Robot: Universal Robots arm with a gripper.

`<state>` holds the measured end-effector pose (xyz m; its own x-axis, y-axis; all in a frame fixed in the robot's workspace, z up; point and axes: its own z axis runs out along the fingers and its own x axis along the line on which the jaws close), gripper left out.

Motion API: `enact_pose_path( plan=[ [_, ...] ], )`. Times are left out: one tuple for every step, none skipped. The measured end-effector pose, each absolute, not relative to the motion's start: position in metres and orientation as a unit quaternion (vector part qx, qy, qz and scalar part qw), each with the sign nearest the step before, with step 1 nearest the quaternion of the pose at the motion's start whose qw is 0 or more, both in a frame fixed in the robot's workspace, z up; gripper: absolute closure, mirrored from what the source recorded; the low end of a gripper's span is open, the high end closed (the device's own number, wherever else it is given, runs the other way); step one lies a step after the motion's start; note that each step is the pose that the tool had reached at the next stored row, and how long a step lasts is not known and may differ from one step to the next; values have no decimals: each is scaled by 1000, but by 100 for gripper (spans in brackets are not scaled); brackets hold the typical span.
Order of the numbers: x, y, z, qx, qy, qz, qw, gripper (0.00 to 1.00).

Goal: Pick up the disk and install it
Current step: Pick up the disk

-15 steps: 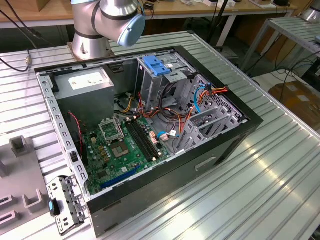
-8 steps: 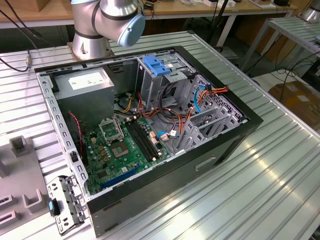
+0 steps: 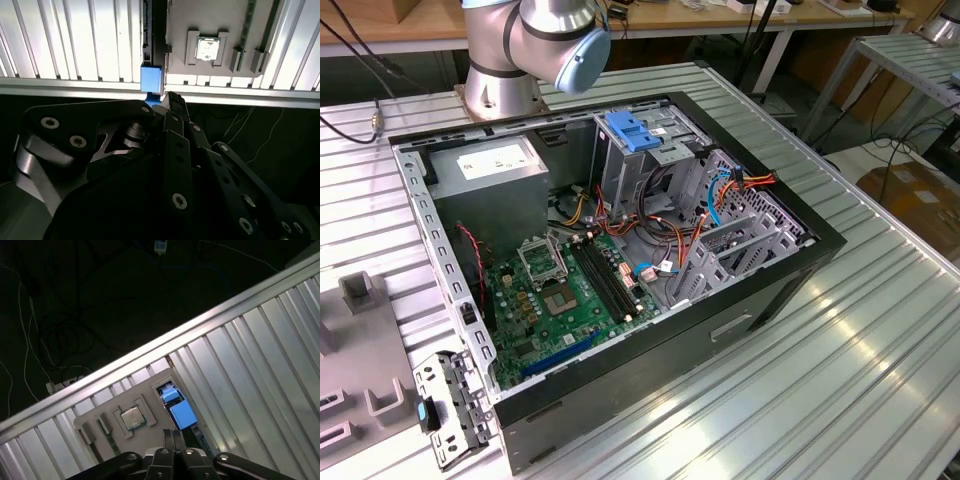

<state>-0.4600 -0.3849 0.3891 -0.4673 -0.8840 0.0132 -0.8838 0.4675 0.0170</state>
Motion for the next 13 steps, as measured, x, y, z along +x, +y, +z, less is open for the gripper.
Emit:
enact_pose_path(
  plan=[
    [-460,-385,389,520,-854,-4,10,89],
    [-460,-384,389,526,-851,-4,10,89],
    [-460,-383,388,530,-848,-4,10,89],
    [-460,-381,387,533,-846,-4,10,89],
    [-460,-380,387,535,-845,-4,10,89],
    [-460,-379,386,539,-842,-4,10,89],
    [-460,-379,386,543,-840,-4,10,89],
    [-460,-379,385,547,-837,-4,10,89],
    [-460,-379,385,551,-835,-5,9,89],
    [-460,-379,384,557,-831,-5,9,89],
    [-460,-378,384,562,-827,-6,9,89],
    [-460,-378,384,566,-825,-6,9,89],
    [-460,-378,384,572,-820,-6,9,89]
  ],
)
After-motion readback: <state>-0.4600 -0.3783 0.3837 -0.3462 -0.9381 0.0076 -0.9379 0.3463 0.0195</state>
